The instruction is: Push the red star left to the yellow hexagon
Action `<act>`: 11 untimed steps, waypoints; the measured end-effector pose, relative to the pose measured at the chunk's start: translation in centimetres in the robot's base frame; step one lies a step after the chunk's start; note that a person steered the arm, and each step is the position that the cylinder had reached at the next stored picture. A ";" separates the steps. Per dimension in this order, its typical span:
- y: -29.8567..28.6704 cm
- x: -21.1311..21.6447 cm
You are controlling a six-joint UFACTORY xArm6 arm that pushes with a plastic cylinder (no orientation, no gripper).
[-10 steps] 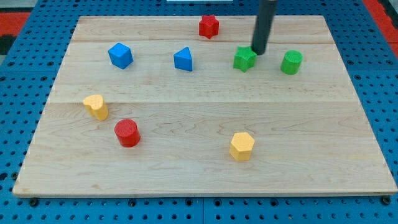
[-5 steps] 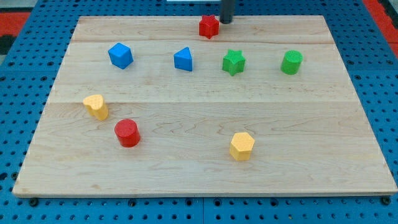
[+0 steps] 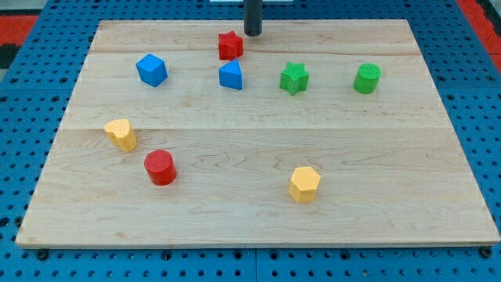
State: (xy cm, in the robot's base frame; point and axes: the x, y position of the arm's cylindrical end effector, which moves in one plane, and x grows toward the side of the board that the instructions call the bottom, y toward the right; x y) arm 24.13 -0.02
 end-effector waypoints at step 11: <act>-9.5 16.0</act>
State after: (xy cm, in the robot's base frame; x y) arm 40.12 -9.56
